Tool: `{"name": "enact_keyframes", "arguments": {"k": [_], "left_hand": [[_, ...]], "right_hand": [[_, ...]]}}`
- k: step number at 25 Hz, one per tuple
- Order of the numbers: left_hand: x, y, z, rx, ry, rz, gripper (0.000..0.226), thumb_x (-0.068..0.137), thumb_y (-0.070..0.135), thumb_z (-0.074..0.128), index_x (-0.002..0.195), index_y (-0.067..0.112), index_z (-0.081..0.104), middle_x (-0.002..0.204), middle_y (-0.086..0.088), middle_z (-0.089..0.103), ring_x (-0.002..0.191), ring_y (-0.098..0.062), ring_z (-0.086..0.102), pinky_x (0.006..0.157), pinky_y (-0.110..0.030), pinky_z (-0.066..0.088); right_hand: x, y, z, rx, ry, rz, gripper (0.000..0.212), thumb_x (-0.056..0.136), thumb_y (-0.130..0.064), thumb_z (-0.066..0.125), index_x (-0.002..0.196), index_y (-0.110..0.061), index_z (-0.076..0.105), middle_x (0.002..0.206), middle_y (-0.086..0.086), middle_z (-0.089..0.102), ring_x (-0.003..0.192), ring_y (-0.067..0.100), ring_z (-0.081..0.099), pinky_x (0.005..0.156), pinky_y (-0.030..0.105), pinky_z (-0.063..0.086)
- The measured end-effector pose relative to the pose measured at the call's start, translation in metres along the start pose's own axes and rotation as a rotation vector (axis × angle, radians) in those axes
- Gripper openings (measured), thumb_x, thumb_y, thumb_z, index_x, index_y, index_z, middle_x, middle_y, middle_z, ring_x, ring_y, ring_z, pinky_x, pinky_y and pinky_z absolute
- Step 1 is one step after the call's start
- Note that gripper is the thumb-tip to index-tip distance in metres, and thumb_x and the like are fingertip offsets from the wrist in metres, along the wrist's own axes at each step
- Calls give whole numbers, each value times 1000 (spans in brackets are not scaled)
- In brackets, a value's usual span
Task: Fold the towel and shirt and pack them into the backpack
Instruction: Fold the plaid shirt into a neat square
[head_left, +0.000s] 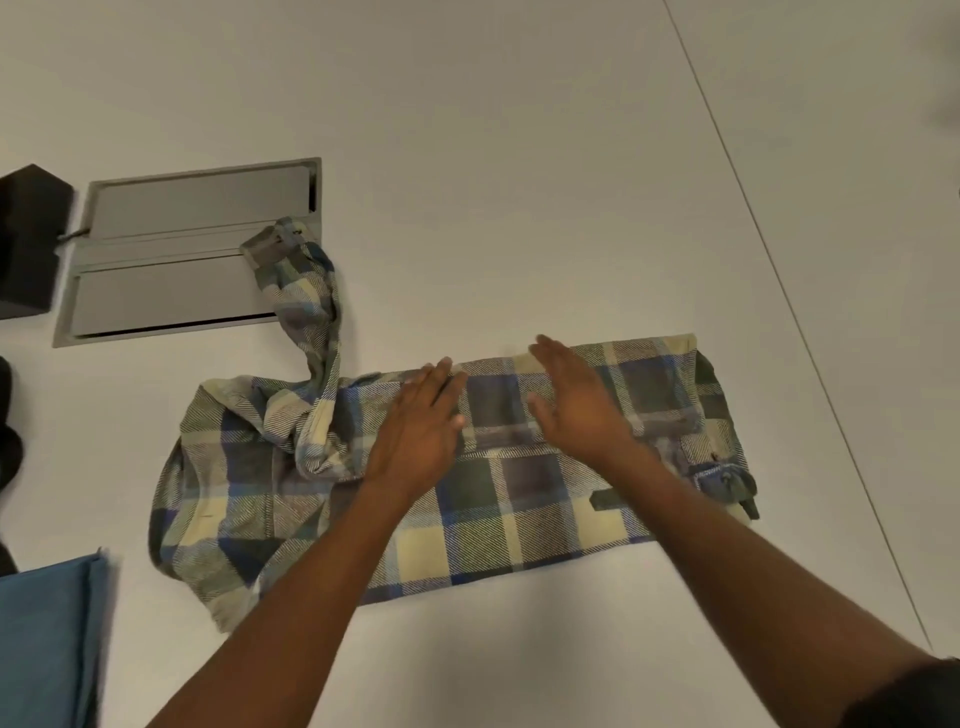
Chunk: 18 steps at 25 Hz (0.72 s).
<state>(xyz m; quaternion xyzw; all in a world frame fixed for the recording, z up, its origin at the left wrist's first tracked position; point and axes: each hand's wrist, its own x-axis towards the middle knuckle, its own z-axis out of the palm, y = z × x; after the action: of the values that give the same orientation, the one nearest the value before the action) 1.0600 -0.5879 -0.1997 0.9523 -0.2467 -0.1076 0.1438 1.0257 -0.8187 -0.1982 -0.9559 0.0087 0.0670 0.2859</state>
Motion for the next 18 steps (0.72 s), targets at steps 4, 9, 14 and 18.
{"name": "enact_keyframes", "arguments": {"k": [4,9,14,18], "left_hand": [[16,-13,35,93,-69,-124,76,97,58,35,158,28,1,166,-4,-9,152,-27,-9,123,-52,5],[0,-36,40,122,-25,-241,92,90,77,20,157,21,-11,164,-3,-17,151,-21,-16,121,-55,-6],[-9,-44,37,121,-4,-318,91,91,76,13,157,18,-12,164,-1,-17,151,-17,-18,120,-56,-4],[-24,-52,37,63,35,-334,86,94,70,17,157,18,-12,165,0,-15,151,-17,-14,123,-47,4]], "right_hand": [[16,3,43,-89,-87,85,72,101,-53,31,158,-16,7,166,2,0,152,20,-4,123,44,2],[5,83,22,-318,-44,200,82,93,-70,2,157,-20,-9,164,0,-15,151,18,-17,123,45,-4],[4,126,-9,-335,-4,329,84,94,-70,10,157,-17,-8,165,3,-12,151,21,-13,123,39,-5],[8,126,-14,-380,30,474,88,95,-71,10,157,-10,-5,165,11,-7,152,27,-8,123,45,-1]]}}
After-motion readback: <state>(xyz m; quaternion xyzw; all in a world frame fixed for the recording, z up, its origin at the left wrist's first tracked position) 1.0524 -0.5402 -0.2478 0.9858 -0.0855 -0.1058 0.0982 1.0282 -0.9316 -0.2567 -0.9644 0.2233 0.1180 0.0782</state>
